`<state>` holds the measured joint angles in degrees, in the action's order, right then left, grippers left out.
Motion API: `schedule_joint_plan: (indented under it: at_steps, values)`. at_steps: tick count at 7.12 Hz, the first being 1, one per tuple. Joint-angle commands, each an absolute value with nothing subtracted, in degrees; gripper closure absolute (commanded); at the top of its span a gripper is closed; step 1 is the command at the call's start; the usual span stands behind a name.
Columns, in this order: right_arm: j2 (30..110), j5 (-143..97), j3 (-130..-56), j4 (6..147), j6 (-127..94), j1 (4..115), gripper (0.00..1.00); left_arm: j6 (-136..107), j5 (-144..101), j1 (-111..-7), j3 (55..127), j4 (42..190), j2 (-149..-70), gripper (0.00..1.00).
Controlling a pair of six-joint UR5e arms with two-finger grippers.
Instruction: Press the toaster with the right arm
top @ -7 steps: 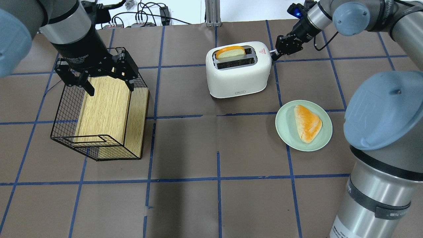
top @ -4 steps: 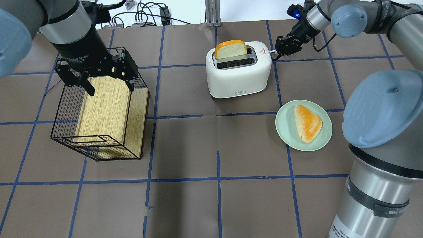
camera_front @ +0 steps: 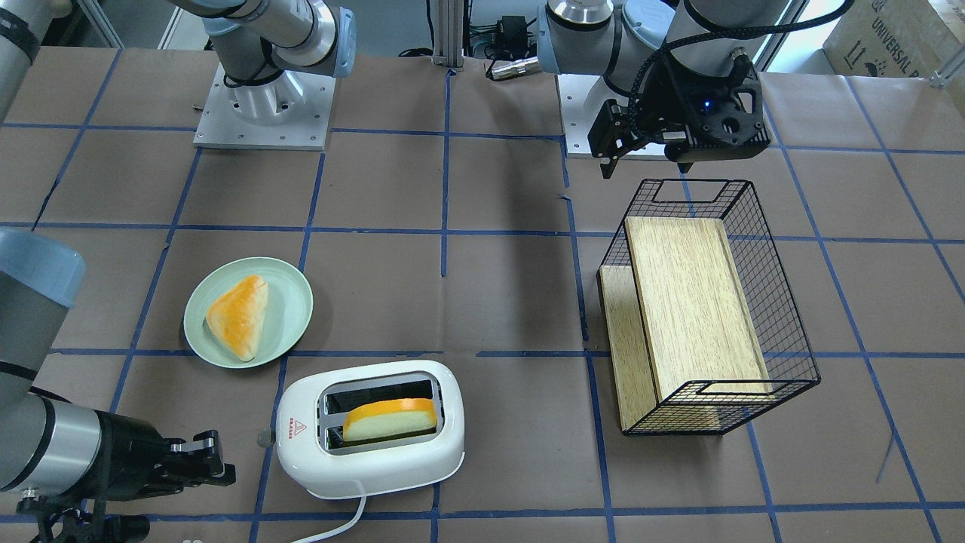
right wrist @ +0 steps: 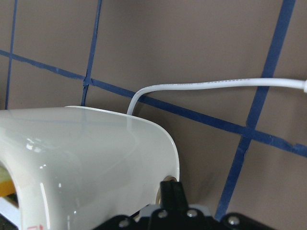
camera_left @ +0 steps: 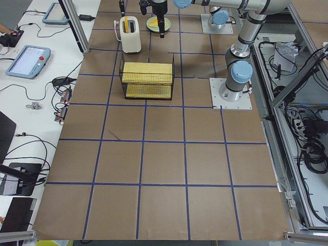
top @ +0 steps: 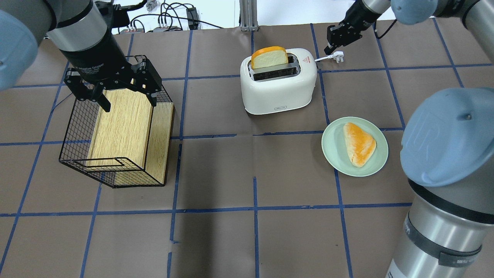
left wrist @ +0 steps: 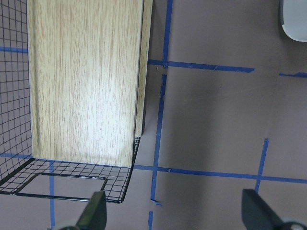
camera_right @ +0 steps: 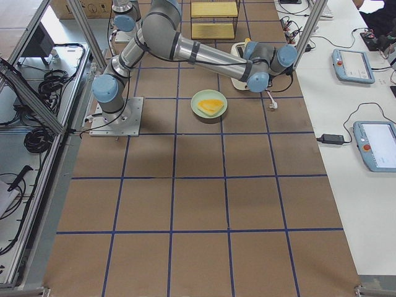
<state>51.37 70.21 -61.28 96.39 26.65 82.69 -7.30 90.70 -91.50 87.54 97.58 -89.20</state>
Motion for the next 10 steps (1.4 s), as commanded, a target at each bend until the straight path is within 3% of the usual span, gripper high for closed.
schedule_joint_plan:
  at_steps: [1, 4, 5, 7, 8, 9, 10]
  values:
    - [58.0, 95.9, -57.7, 89.2, 25.7, 89.5, 0.00, -7.3, 90.7, -91.5, 87.5, 97.6, -89.2, 0.00]
    - [61.7, 93.6, -58.1, 87.5, 25.1, 88.9, 0.01, -7.3, 90.7, -91.5, 87.5, 97.6, -89.2, 0.00]
    - [66.2, 90.1, -58.7, 81.7, 23.8, 88.9, 0.11, -7.3, 90.7, -91.5, 87.5, 97.6, -89.2, 0.00]
    - [71.0, 87.1, -58.9, 75.0, 15.7, 88.5, 0.00, -7.3, 90.7, -91.5, 87.5, 97.6, -89.2, 0.00]
    - [72.1, 87.0, -59.6, 75.0, 15.6, 88.9, 0.00, -7.3, 90.7, -91.5, 87.5, 97.6, -89.2, 0.00]
    - [74.9, 85.5, -64.2, 76.7, 15.7, 89.0, 0.00, -7.3, 90.7, -91.5, 87.5, 97.6, -89.2, 0.00]
    - [80.5, 85.6, -73.6, 80.8, 15.7, 88.9, 0.00, -7.3, 90.7, -91.5, 87.5, 97.6, -89.2, 0.00]
